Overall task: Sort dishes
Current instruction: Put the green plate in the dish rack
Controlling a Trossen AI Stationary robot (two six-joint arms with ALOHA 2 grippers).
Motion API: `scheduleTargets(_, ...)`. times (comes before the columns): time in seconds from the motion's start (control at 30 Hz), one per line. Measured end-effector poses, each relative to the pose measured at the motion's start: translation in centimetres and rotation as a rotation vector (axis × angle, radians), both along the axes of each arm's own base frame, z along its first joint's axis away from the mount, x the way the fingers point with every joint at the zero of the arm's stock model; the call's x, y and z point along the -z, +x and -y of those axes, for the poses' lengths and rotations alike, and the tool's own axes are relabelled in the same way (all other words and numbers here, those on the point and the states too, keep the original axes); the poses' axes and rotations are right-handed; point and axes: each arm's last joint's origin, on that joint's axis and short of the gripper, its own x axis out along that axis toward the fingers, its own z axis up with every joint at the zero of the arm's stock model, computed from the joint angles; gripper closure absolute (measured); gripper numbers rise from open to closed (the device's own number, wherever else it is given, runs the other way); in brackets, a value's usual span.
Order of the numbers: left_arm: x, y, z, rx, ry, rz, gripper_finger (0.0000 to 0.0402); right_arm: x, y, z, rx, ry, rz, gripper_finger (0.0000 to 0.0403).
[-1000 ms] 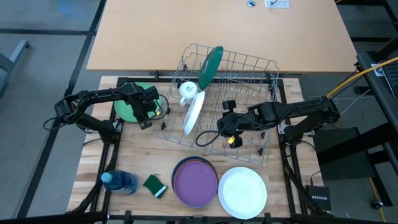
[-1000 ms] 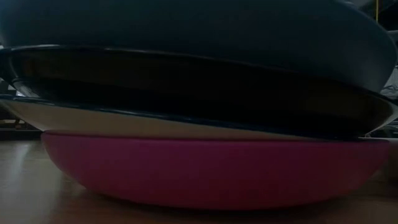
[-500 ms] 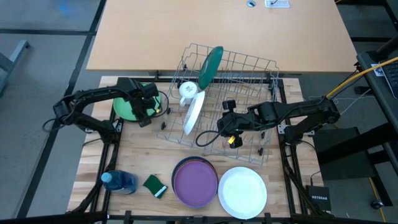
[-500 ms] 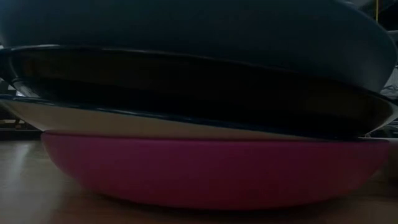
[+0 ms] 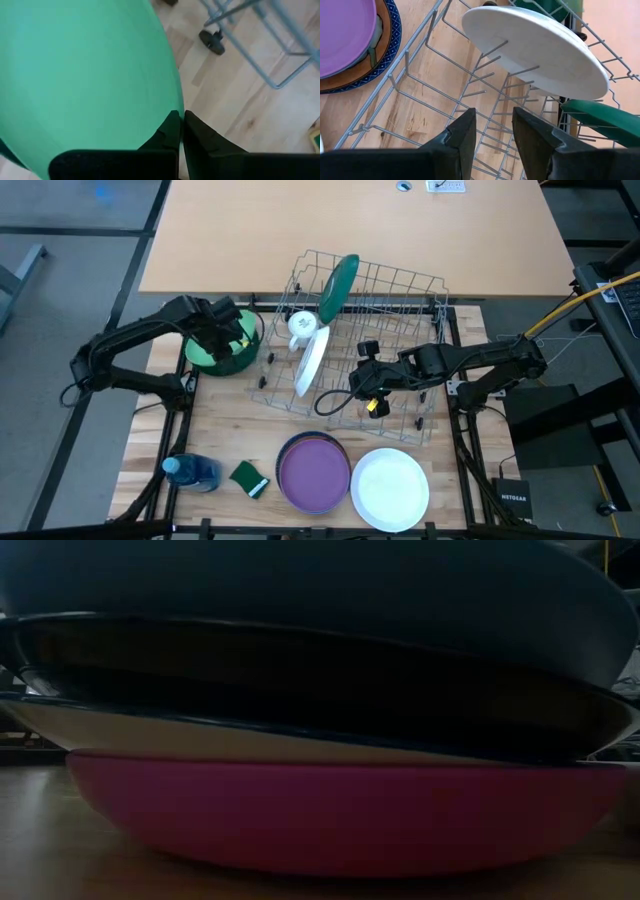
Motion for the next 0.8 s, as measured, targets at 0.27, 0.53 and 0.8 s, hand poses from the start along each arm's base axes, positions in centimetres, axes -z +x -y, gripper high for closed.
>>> scheduleTargets(0.27,-3.1,-1.0,0.6,-0.008,0.08,0.117,0.0401,-0.1,0.1,0.0,0.0,-0.002,0.011,0.0271)
scheduleTargets(0.53,-6.4,-2.0,1.3,-0.008,0.16,0.235,0.0401,-0.5,0.6,0.0,-0.083,-0.089,0.054,0.0271)
scheduleTargets(0.8,-9.4,-3.1,2.1,-0.007,0.234,0.345,0.0401,-0.6,0.7,0.1,-0.158,-0.224,0.029,0.0271)
